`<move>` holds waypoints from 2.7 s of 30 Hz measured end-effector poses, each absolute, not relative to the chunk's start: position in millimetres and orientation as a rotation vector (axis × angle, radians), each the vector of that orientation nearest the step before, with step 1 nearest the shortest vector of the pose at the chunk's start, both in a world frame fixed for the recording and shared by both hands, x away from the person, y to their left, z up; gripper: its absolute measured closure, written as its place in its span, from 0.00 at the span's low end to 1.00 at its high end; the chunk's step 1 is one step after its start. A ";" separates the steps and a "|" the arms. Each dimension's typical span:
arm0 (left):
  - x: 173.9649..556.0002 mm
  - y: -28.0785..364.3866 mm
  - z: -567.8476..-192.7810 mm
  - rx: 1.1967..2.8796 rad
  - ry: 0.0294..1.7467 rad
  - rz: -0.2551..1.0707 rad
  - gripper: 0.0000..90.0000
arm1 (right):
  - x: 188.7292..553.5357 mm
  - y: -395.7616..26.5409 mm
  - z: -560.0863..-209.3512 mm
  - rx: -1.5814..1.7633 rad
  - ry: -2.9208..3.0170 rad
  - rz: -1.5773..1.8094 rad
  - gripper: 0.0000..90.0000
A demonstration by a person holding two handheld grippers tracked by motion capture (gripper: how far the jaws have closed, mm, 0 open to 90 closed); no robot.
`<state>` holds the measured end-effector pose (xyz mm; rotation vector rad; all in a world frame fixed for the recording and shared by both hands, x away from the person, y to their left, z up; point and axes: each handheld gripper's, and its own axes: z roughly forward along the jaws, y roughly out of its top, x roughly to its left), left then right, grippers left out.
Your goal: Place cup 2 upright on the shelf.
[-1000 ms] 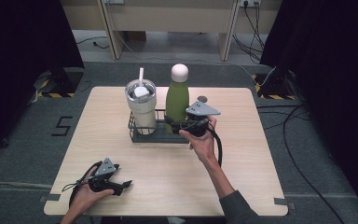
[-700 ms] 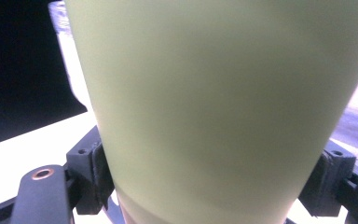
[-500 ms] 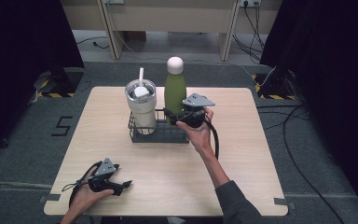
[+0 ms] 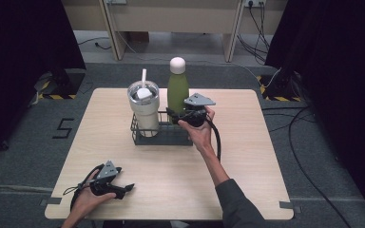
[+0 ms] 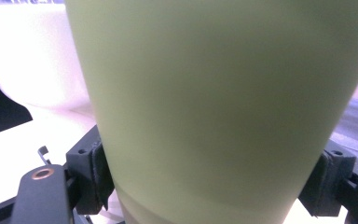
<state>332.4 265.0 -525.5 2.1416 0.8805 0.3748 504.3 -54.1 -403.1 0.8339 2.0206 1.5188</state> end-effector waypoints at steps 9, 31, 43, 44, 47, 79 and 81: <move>332.4 265.1 -525.4 2.142 0.880 0.374 0.15 | 509.7 -53.7 -419.8 0.869 2.017 1.534 0.23; 332.4 265.0 -525.6 2.142 0.880 0.377 0.15 | 508.4 -47.6 -448.3 0.882 2.045 1.496 0.23; 332.4 265.1 -525.6 2.143 0.880 0.378 0.15 | 505.1 -43.9 -457.0 0.857 2.039 1.485 0.23; 332.4 265.1 -525.6 2.143 0.880 0.378 0.15 | 504.5 -43.7 -457.4 0.854 2.036 1.487 0.23; 332.5 265.1 -525.5 2.144 0.879 0.378 0.15 | 504.7 -43.1 -457.9 0.855 2.033 1.484 0.23; 332.5 265.1 -525.6 2.143 0.879 0.378 0.15 | 481.8 -70.4 -438.4 0.845 1.998 1.527 0.17; 332.5 265.1 -525.6 2.143 0.879 0.378 0.15 | 479.9 -71.7 -436.9 0.838 1.997 1.528 0.17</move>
